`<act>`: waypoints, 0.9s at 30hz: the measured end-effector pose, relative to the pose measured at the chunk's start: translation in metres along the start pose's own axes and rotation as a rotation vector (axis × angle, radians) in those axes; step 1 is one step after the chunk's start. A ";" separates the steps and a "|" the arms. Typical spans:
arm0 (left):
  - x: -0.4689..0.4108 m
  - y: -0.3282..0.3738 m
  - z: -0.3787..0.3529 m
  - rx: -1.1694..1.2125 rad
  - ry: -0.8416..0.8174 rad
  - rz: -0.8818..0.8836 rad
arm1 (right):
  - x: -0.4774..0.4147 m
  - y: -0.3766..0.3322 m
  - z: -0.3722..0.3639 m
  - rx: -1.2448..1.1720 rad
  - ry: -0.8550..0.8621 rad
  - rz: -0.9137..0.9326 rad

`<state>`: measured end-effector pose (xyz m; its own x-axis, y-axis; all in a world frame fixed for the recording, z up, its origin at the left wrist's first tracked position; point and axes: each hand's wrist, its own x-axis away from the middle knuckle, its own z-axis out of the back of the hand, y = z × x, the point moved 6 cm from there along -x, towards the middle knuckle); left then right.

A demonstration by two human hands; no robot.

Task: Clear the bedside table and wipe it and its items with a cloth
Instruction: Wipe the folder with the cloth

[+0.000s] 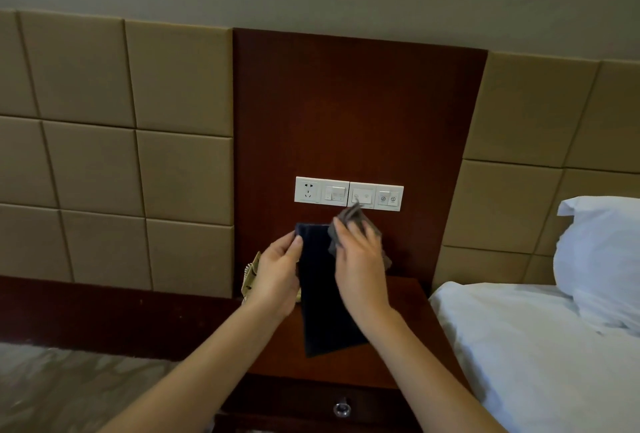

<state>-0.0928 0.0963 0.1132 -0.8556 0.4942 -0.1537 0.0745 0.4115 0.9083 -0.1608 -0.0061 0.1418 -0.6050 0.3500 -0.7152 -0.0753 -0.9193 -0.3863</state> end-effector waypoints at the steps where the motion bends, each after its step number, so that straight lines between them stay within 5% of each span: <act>1: -0.001 0.003 -0.003 -0.005 -0.015 -0.011 | 0.000 -0.009 -0.002 -0.002 -0.028 0.017; 8: 0.001 0.004 0.004 0.001 0.026 -0.014 | 0.016 -0.035 -0.024 0.021 -0.129 0.243; 15: -0.011 0.019 0.024 0.139 0.227 -0.018 | 0.017 0.021 -0.010 -0.006 -0.120 -0.039; 22: -0.018 0.017 0.041 0.224 0.413 -0.002 | 0.087 -0.039 -0.041 0.146 -0.154 0.377; 27: -0.020 0.008 0.051 0.281 0.469 0.015 | 0.081 -0.012 -0.034 0.224 -0.169 0.523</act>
<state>-0.0493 0.1288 0.1038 -0.9853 0.1334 0.1071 0.1676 0.6274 0.7605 -0.1822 0.0396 0.0691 -0.7234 -0.1759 -0.6676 0.1125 -0.9841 0.1375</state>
